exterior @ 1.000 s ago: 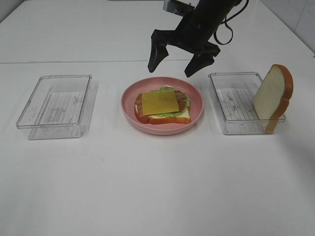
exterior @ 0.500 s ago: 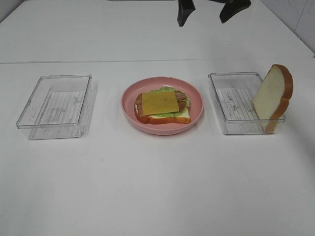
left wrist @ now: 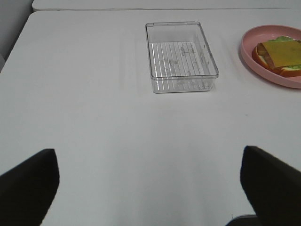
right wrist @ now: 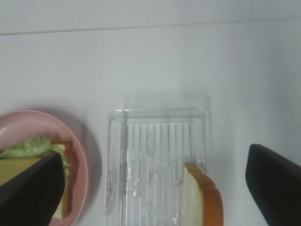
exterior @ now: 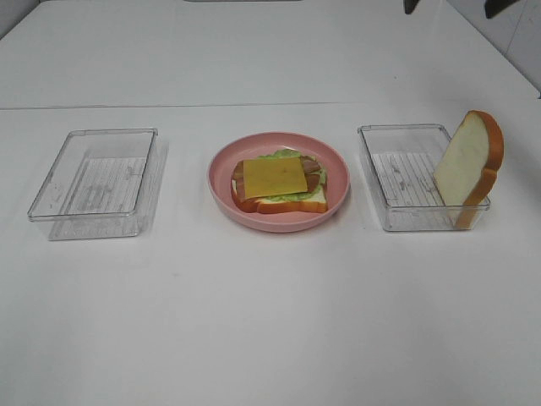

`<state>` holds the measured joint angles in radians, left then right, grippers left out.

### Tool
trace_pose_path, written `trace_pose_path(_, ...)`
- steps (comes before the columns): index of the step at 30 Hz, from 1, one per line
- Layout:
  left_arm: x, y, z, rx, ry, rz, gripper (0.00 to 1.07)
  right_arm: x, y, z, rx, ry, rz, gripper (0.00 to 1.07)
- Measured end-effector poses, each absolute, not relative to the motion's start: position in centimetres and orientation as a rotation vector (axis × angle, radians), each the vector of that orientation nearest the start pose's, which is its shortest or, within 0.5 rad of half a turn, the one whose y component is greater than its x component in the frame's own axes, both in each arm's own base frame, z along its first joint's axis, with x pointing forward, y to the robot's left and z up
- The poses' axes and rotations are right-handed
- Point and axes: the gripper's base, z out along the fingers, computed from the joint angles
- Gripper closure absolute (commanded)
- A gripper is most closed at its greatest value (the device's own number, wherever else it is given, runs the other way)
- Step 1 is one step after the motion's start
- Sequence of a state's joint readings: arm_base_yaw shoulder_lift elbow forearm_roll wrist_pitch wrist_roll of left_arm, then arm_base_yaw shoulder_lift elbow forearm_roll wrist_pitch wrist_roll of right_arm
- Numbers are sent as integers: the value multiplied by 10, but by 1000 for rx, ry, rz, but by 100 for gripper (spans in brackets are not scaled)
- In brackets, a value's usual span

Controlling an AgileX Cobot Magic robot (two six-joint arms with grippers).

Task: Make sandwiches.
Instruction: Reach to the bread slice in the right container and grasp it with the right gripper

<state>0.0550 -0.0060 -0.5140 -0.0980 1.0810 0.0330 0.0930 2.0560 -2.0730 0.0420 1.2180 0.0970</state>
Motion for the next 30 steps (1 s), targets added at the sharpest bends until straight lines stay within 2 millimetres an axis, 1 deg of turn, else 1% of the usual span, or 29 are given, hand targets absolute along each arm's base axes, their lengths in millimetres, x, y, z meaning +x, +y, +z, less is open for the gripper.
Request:
trace_pose_path(1,-8,-8,280,-16,2041,-62,7,449,38,316,35,2711,109,9)
trace_pose_path(2,-8,-8,280,-16,2041,-62,7,446,25,302,77,2761,97,9)
trace_pose_path(3,-8,-8,280,-16,2041,-62,7,446,25,302,77,2761,97,9)
trace_pose_path(4,-8,-8,280,-16,2041,-62,7,444,15,289,113,2806,84,9)
trace_pose_path(5,-8,-8,280,-15,2041,-62,7,442,10,282,129,2832,77,9)
trace_pose_path(6,-8,-8,280,-15,2041,-62,7,442,10,282,129,2832,77,9)
trace_pose_path(7,-8,-8,280,-15,2041,-62,7,438,3,270,150,2876,62,9)
trace_pose_path(8,-8,-8,280,-15,2041,-62,7,437,1,265,154,2893,53,9)
trace_pose_path(9,-8,-8,280,-15,2041,-62,7,437,1,265,154,2893,53,9)
trace_pose_path(10,-8,-8,280,-15,2041,-62,7,433,-2,254,151,2933,14,9)
trace_pose_path(11,-8,-8,280,-15,2041,-62,7,431,-3,250,148,2951,-3,9)
trace_pose_path(12,-8,-8,280,-15,2041,-62,7,431,-3,250,148,2951,-3,9)
trace_pose_path(13,-8,-8,280,-14,2041,-61,7,427,-4,242,143,2980,-28,9)
trace_pose_path(14,-8,-8,280,-14,2041,-61,7,426,-4,238,143,2995,-32,9)
trace_pose_path(15,-8,-8,280,-14,2041,-61,7,426,-4,238,143,2995,-32,9)
trace_pose_path(17,-8,-8,280,-13,2041,-60,7,422,-4,230,145,3023,-28,9)
trace_pose_path(20,-8,-8,280,-13,2041,-60,7,422,-3,226,149,3036,-17,9)
trace_pose_path(21,-8,-8,280,-13,2041,-60,7,423,-2,220,153,3052,-4,9)
trace_pose_path(23,-8,-8,280,-13,2041,-60,7,424,-2,216,156,3062,5,9)
trace_pose_path(24,-8,-8,280,-13,2041,-60,7,425,-2,209,156,3081,4,9)
trace_pose_path(25,-8,-8,280,-13,2041,-60,7,425,-2,209,156,3081,4,9)
trace_pose_path(27,-8,-8,280,-13,2041,-60,7,426,-1,199,162,3105,17,9)
trace_pose_path(28,-8,-8,280,-13,2041,-60,7,426,-1,199,162,3105,17,9)
trace_pose_path(30,-8,-8,280,-13,2041,-60,7,427,-1,193,161,3121,19,10)
